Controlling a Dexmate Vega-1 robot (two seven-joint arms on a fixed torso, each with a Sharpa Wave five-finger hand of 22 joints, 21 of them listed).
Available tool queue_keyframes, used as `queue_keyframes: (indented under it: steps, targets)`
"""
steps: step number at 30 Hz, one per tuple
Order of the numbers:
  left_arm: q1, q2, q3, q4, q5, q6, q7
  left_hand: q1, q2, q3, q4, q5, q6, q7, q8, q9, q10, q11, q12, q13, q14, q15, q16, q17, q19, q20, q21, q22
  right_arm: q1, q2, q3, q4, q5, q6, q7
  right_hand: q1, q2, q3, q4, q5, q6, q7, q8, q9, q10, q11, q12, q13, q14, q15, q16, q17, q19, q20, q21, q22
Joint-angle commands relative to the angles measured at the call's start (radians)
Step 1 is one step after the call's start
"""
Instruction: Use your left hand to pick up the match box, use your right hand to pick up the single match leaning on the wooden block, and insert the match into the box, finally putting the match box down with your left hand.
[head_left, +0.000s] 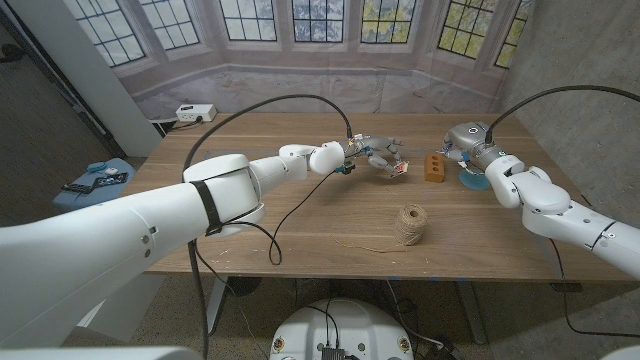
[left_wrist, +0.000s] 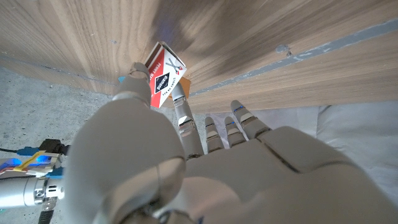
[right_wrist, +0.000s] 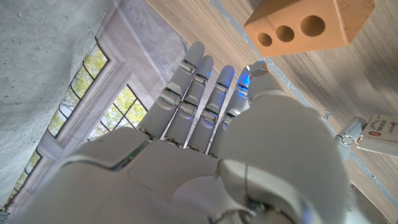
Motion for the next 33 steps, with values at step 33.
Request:
queue_keyframes:
  steps: [33]
  targets:
    - [-0.017,-0.020,0.023,0.011,-0.048,0.097,-0.029,0.013,0.020,-0.010,0.000,-0.001,0.007,0.002,0.009,0.002,0.005,0.003,-0.004,0.006,0.006,-0.002,-0.004,0.002,-0.004,0.006,-0.001,0.004,-0.067,0.002,0.034,-0.124,-0.191,-0.043,-0.006,0.014,0.001,-0.010,0.004,-0.001,0.013,0.001,0.002,0.002,0.020,0.003,-0.012,0.002,0.027,-0.122,-0.009,0.003,0.009,-0.034,0.011,0.003]
